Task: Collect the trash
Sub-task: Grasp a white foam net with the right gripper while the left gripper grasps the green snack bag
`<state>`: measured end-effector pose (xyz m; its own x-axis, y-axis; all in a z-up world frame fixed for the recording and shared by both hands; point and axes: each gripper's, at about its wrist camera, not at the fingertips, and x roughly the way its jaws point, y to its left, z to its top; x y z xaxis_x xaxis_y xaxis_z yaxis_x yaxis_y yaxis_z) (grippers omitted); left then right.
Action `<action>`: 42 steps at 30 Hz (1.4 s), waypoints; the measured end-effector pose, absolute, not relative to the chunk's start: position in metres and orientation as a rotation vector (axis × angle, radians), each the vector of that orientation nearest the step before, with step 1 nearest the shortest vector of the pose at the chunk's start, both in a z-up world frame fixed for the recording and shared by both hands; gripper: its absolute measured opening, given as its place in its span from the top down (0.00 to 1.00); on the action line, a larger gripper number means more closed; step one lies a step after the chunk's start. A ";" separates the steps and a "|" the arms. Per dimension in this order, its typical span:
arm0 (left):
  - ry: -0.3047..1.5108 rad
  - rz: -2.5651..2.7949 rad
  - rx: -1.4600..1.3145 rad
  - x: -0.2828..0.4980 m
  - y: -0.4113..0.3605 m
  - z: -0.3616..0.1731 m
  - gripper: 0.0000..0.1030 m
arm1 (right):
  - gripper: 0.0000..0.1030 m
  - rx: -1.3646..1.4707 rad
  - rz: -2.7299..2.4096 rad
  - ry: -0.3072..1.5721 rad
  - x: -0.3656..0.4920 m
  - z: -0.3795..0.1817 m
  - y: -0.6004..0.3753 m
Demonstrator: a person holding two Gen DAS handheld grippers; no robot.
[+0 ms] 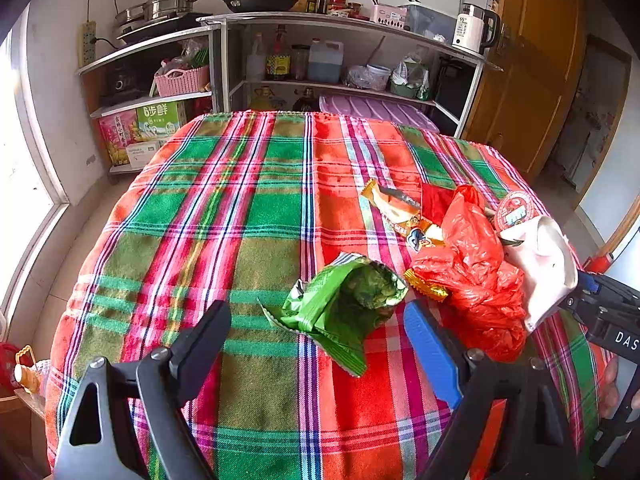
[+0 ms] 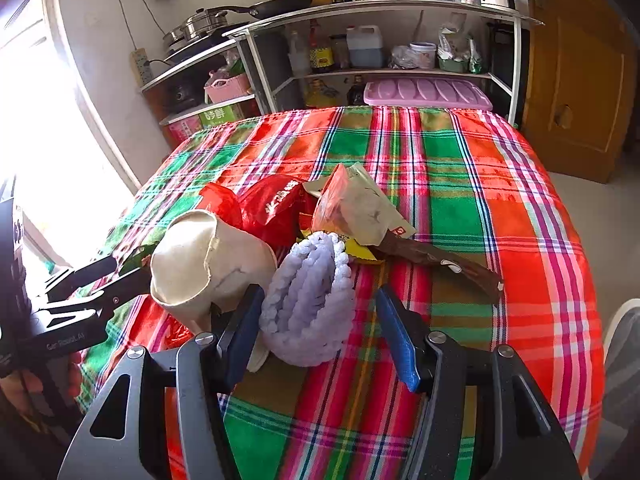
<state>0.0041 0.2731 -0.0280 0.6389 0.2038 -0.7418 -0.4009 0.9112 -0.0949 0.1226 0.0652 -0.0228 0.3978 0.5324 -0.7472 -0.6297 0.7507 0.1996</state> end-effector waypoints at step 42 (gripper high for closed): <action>0.745 0.320 -0.244 -0.006 0.259 -0.012 0.62 | 0.78 -0.096 0.717 0.856 0.107 -0.014 0.042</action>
